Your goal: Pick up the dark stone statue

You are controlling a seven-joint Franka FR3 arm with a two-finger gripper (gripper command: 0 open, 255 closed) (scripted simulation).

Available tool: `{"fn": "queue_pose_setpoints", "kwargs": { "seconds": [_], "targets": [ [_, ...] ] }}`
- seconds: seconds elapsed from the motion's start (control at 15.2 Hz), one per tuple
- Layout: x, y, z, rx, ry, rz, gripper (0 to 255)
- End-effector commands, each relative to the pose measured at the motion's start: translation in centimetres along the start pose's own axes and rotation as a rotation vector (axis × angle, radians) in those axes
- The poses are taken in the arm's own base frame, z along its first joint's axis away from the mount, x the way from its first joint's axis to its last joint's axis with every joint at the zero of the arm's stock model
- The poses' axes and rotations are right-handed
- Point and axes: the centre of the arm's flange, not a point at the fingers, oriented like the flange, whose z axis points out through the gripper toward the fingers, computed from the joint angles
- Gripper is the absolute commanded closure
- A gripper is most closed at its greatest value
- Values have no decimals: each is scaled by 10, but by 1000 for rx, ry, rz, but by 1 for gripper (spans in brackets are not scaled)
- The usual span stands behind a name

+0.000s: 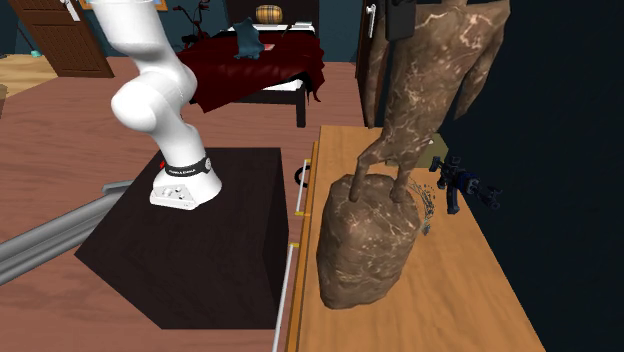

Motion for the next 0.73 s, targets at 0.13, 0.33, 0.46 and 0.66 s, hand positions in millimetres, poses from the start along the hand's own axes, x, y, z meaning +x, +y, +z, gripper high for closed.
{"fn": "queue_pose_setpoints", "kwargs": {
  "seconds": [0.13, 0.33, 0.46, 0.66],
  "targets": [
    [5, 0, -24, -2, 4, -1, 255],
    [9, 0, -39, -2, 4, -1, 255],
    [11, 0, -50, -2, 4, -1, 255],
    [12, 0, -56, -2, 4, -1, 255]
  ]
}}
